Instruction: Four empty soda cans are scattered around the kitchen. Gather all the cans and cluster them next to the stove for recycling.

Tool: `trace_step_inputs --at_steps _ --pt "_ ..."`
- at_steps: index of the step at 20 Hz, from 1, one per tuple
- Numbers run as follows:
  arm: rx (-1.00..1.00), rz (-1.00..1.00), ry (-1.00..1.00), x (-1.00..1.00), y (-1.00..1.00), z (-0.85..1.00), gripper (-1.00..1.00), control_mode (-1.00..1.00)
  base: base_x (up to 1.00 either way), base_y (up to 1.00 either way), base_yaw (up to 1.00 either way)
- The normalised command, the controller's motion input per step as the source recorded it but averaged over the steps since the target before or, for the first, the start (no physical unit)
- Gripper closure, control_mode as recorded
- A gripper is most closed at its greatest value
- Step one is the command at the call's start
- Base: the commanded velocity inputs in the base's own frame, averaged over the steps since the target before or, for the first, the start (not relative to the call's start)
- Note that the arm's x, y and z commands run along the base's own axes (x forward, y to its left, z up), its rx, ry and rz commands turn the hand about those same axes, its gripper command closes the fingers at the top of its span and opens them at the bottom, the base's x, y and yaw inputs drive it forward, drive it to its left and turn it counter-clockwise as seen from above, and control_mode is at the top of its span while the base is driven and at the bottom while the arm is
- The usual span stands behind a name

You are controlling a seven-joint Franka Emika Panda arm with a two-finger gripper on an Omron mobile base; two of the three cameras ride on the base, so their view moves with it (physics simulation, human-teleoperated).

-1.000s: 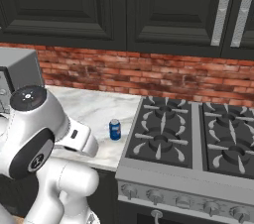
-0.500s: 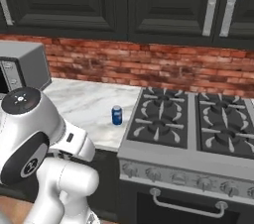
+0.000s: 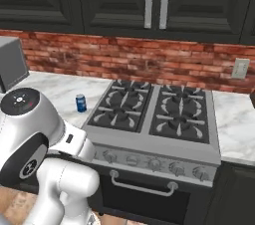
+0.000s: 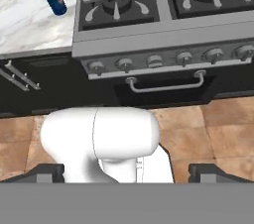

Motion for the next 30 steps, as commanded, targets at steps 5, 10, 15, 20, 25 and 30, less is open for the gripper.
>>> trace_step_inputs --at_steps 5,10,15,20,25,30 --pt "0.0 0.0 0.0 0.0 0.0 0.0 -1.0 1.0 -0.15 -1.0 0.05" --pt "0.0 0.0 0.0 0.0 0.0 0.0 -1.0 1.0 -0.11 -1.0 0.04" --pt "0.0 0.0 0.0 0.0 0.0 0.0 -1.0 1.0 -0.22 -1.0 0.01" --pt "0.0 0.0 0.0 0.0 0.0 0.0 -1.0 1.0 -0.2 -1.0 -0.11" --pt "0.0 0.0 0.0 0.0 0.0 0.0 -1.0 1.0 -0.08 -0.94 -0.41" --pt "0.0 0.0 0.0 0.0 0.0 0.0 -1.0 1.0 0.0 -0.9 -0.49"
